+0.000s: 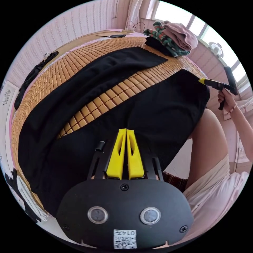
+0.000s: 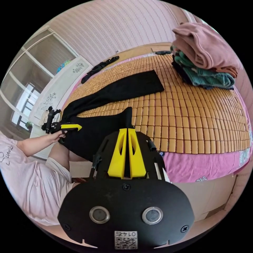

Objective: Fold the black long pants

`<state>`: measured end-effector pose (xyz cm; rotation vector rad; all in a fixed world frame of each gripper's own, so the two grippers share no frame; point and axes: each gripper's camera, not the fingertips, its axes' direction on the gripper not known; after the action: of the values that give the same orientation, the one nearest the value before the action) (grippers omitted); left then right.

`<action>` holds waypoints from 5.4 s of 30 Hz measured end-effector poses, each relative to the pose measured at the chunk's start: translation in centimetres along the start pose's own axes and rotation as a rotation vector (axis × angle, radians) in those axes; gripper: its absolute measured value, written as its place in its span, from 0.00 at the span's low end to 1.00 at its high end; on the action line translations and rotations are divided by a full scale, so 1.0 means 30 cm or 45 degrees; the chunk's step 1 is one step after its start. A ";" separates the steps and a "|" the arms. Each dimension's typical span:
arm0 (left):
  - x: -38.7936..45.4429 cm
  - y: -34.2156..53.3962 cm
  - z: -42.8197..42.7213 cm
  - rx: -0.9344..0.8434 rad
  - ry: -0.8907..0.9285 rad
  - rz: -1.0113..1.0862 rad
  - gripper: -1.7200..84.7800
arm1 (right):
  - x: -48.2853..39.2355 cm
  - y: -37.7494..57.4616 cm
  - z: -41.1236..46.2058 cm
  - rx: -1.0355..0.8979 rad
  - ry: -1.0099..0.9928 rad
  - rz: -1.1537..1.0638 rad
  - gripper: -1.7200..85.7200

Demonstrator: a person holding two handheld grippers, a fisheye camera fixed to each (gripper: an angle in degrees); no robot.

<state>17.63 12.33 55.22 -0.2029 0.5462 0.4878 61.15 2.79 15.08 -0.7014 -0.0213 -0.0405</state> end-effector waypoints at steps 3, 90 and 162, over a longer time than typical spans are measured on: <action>-0.048 0.068 -0.100 0.040 -0.006 -0.058 0.01 | -0.013 0.019 -0.031 0.037 0.041 -0.028 0.05; -1.561 1.841 -1.318 0.792 0.489 -1.356 0.02 | -2.612 -1.488 1.375 -0.720 -0.032 -1.124 0.06; -1.380 0.303 -1.084 0.427 -0.100 -0.357 0.09 | -0.172 -0.441 0.246 0.162 0.341 0.263 0.09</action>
<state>-32.26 -6.04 49.90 0.0606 0.5053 0.1268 55.35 -2.38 29.06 -0.5634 0.3028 0.0648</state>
